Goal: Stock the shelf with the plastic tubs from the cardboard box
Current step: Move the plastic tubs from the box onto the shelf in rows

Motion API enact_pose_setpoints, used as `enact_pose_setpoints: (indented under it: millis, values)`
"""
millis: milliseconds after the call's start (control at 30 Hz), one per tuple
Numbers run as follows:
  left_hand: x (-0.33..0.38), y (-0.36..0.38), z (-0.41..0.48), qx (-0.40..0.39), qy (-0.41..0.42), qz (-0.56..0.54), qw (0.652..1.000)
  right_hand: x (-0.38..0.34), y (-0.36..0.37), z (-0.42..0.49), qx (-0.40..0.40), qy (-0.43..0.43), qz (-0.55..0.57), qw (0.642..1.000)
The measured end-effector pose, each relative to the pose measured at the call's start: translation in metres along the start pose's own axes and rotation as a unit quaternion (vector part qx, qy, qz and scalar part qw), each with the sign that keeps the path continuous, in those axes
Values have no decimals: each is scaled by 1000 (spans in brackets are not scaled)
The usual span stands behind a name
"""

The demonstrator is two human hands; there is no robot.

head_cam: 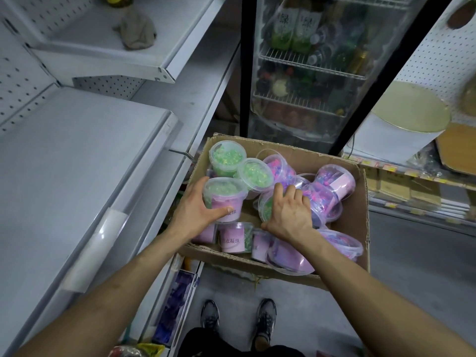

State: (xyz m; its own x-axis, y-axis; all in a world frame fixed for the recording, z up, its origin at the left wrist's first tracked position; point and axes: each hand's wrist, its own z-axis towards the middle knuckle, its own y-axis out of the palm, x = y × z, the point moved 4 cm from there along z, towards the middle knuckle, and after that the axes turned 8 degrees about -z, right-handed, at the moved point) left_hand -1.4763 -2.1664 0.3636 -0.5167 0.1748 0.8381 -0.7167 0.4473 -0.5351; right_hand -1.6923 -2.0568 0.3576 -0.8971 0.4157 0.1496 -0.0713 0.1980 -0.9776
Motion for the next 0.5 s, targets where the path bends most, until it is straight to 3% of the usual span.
enact_pose_setpoints:
  millis: [300,500]
  values:
    - [0,-9,-2,13,1,-26,1000,-12,9,14,-68,-31,-3,997]
    - [-2,-14,-5,19,8,-21,1000,-4,4,12,-53,-28,49,997]
